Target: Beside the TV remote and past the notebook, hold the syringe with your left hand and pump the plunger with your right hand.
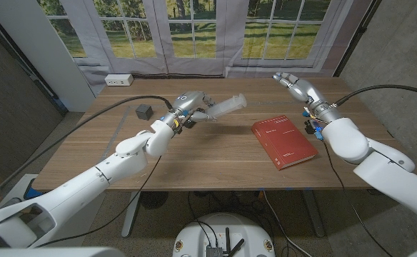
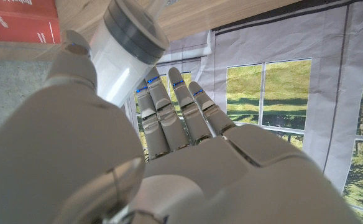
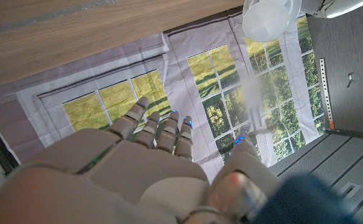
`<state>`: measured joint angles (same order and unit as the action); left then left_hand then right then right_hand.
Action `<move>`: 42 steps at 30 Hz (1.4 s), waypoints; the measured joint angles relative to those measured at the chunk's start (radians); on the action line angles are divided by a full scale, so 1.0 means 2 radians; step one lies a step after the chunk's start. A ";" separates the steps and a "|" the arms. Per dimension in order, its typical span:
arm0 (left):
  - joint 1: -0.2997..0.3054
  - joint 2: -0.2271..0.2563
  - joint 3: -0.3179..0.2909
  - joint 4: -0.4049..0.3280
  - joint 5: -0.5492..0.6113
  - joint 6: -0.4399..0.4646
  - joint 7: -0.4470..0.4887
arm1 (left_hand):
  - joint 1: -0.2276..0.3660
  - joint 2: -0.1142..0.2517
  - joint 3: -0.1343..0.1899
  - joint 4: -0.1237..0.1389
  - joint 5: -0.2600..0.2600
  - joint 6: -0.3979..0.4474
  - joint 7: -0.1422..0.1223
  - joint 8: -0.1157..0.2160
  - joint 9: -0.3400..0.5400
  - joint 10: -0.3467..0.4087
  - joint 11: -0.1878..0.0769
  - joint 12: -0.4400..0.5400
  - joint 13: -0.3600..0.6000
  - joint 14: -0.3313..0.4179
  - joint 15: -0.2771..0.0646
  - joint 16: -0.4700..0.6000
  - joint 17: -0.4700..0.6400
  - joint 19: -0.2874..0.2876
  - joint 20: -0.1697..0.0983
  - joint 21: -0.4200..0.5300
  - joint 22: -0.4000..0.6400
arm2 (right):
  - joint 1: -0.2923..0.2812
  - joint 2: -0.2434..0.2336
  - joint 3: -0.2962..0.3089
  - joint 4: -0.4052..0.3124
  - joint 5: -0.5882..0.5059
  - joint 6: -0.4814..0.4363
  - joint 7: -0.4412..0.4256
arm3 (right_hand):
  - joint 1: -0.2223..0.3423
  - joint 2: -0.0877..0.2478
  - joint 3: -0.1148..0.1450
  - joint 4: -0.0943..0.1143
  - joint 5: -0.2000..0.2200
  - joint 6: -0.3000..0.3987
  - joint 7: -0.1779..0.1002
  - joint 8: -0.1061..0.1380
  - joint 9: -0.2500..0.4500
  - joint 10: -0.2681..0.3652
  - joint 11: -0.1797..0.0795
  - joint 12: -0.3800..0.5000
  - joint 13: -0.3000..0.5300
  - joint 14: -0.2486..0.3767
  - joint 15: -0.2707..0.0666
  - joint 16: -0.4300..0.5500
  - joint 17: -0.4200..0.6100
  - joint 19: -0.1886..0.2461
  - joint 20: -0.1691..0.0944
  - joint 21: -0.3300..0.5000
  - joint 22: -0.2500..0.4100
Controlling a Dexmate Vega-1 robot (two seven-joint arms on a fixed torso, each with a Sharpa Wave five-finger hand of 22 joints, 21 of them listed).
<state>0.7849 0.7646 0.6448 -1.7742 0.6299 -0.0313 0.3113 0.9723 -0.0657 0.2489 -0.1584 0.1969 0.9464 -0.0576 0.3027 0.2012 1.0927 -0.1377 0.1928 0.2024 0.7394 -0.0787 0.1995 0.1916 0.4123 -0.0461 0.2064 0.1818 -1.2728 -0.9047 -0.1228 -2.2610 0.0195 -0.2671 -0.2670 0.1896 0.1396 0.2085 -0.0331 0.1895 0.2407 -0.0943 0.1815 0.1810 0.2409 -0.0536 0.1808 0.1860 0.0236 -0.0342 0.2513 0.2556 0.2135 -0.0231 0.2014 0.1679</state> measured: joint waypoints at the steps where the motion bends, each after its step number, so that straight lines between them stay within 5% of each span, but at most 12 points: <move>1: 0.001 0.003 -0.001 -0.003 0.000 0.001 -0.003 | 0.000 0.000 0.000 0.000 0.000 0.000 0.000 0.000 0.000 0.000 0.000 0.000 0.000 0.000 0.000 0.000 -0.001 0.000 0.000 0.000 0.000 | 0.001 0.001 -0.001 0.001 0.001 0.001 0.000 | 0.000 0.000 0.000 0.000 0.000 0.000 0.000 0.000 0.000 0.000 0.000 0.000 0.000 0.000 0.000 0.000 0.000 0.000 0.000 0.000 0.000; 20: 0.008 0.041 -0.012 -0.046 0.014 0.019 -0.044 | 0.000 0.000 0.000 0.000 0.000 -0.003 -0.003 0.000 0.000 -0.003 -0.003 0.000 0.000 -0.007 0.002 -0.002 -0.001 -0.006 0.002 0.000 0.000 | 0.012 0.010 -0.010 0.025 0.028 0.044 -0.002 | -0.005 -0.005 0.004 -0.001 0.000 0.000 0.000 0.000 0.000 0.000 0.000 0.002 0.000 0.000 0.000 0.000 0.000 0.000 0.000 0.000 0.000; 21: 0.008 0.044 -0.012 -0.049 0.047 0.039 -0.080 | 0.000 0.000 0.000 0.000 0.000 -0.004 -0.004 0.000 0.000 -0.003 -0.003 0.000 0.000 -0.008 0.003 -0.002 -0.002 -0.005 0.002 0.000 0.000 | 0.019 0.016 -0.017 0.041 0.029 0.045 -0.002 | -0.005 -0.005 0.004 -0.001 0.000 0.000 0.000 0.000 0.000 0.000 0.000 0.002 0.000 0.000 0.000 0.000 0.000 0.000 0.000 0.000 0.000; 42: -0.003 0.056 0.005 -0.062 0.107 0.069 -0.147 | -0.007 0.007 0.000 0.000 -0.001 -0.012 -0.012 -0.006 0.000 -0.009 -0.009 -0.003 -0.002 -0.028 0.006 -0.009 -0.005 -0.020 0.003 -0.004 0.000 | 0.037 0.046 -0.034 0.106 0.076 0.130 -0.001 | -0.007 -0.002 0.008 -0.002 0.000 -0.002 0.002 0.000 0.000 -0.004 0.004 0.002 0.000 0.007 -0.002 0.000 0.000 0.013 -0.005 0.000 0.000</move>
<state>0.7794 0.8756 0.6547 -1.8979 0.8447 0.1069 0.0169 0.9593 -0.0526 0.2487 -0.1582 0.1952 0.9233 -0.0807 0.2900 0.2022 1.0747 -0.1557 0.1868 0.1978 0.6839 -0.0664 0.1809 0.1816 0.3723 -0.0397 0.1986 0.1819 -1.1984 -0.8123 -0.1902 -2.0497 0.1712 -0.0064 -0.2680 0.1753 0.1358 0.2236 -0.0373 0.1895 0.2372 -0.0908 0.1817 0.1810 0.2336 -0.0462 0.1851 0.1863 0.0383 -0.0375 0.2513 0.2557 0.2386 -0.0339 0.2014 0.1679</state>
